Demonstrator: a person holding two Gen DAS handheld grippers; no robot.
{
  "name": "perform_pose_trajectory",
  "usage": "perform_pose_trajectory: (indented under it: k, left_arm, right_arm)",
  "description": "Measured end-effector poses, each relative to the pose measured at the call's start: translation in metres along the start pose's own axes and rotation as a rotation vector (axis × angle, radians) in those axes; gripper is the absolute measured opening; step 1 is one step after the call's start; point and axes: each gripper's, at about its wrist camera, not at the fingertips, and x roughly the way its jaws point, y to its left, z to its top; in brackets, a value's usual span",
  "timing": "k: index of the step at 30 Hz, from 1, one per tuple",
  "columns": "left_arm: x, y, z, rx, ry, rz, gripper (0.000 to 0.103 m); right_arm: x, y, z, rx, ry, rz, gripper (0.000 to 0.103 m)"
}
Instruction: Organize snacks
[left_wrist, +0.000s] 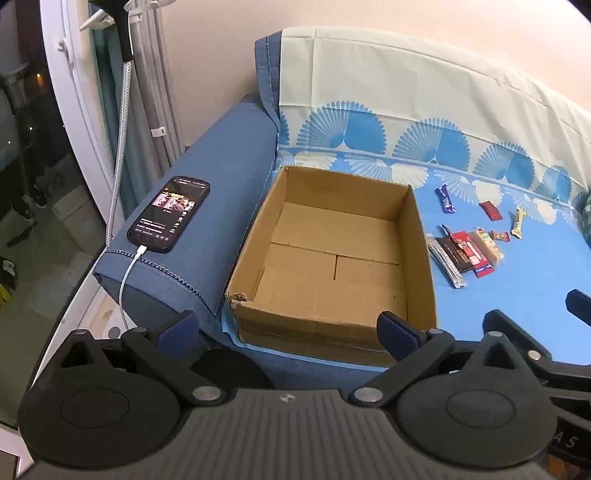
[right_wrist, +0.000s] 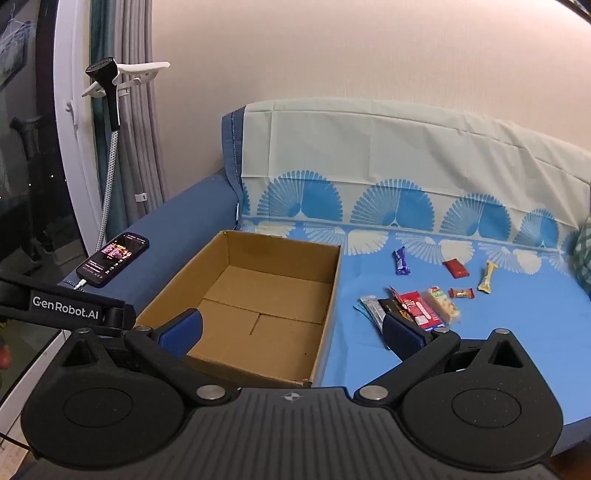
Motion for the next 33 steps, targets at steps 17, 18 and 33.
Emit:
perform_pose_trajectory:
  k: [17, 18, 33]
  left_arm:
    - [0.034, 0.002, -0.004, 0.019, 0.079, 0.02, 0.103]
    - [0.037, 0.002, -0.003, 0.019, 0.093, 0.019, 0.103]
    - [0.044, 0.003, -0.004, 0.028, 0.099, 0.018, 0.103]
  right_arm:
    - [0.016, 0.002, -0.003, -0.001, 0.067, -0.011, 0.103]
    - [0.018, 0.003, -0.003, -0.006, 0.068, -0.01, 0.103]
    - [0.025, 0.007, -0.004, -0.026, 0.09, -0.003, 0.103]
